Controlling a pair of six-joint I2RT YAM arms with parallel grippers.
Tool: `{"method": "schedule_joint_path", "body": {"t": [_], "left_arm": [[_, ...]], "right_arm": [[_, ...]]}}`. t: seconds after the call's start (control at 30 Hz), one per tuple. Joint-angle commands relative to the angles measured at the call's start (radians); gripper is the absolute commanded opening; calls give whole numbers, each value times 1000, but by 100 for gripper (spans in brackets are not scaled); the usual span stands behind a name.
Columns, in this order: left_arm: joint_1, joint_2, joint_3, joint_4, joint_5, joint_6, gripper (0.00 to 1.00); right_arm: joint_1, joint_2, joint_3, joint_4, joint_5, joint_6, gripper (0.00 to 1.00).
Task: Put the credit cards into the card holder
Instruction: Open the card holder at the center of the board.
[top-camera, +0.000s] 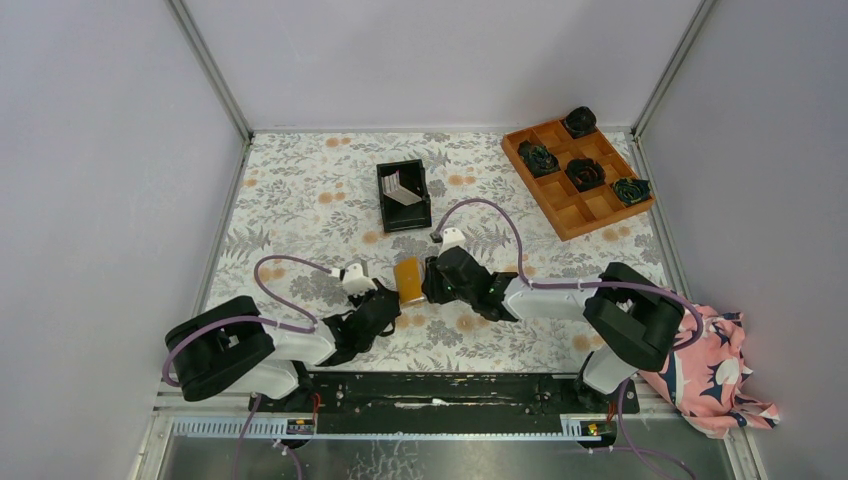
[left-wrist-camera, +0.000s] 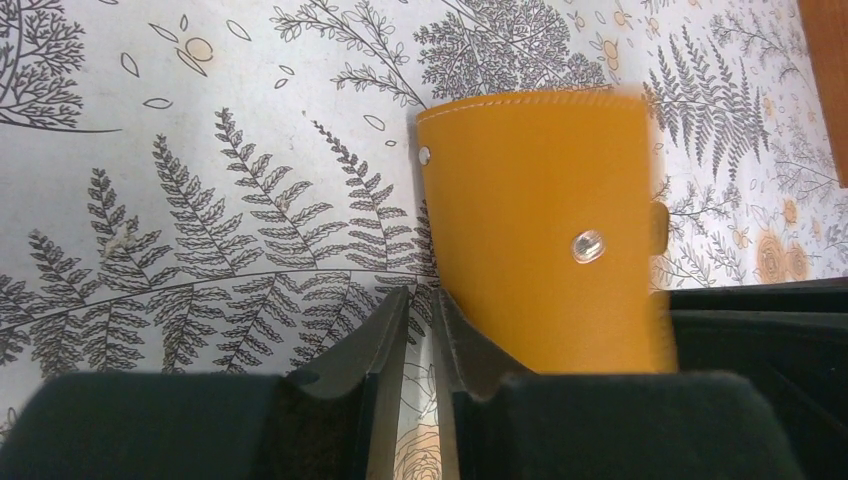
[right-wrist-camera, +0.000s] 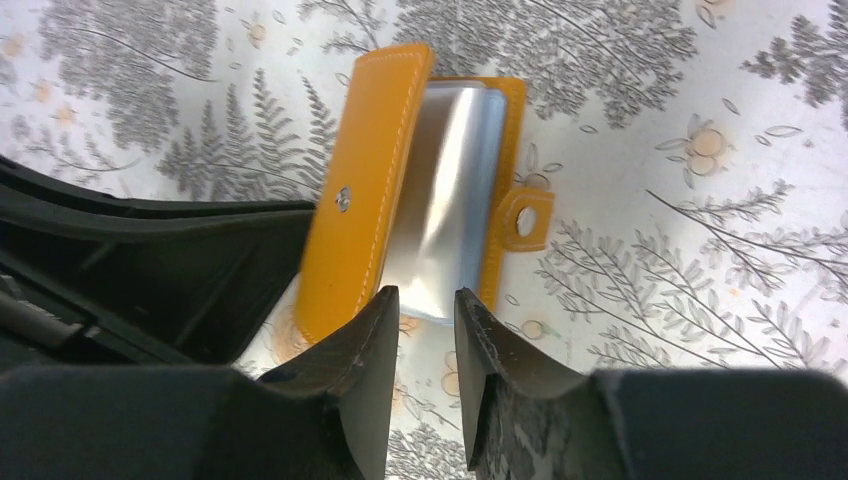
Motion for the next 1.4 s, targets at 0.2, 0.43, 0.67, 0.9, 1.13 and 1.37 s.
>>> {"method": "schedule_joint_path", "body": {"t": [0.2,0.43,0.67,0.9,1.13,1.37], "left_arm": [[1,11,-50,-115,40,-33,22],[1,-1,-40,-167,43,-48,22],[-6,-56,-27,-287,58,-85,23],[-47,-159,26,-510,54,-152,26],[-166,-230,174,-797,-37,-246,27],[-301,-292,347,-1014,-189,-325,28]], "right_arm": [[29,-8,37,148,-68,-5,34],[33,72,79,169,-110,-19,34],[38,194,148,179,-142,-49,34],[58,272,193,138,-107,-87,34],[72,333,234,19,14,-113,34],[74,385,246,-62,111,-127,33]]}}
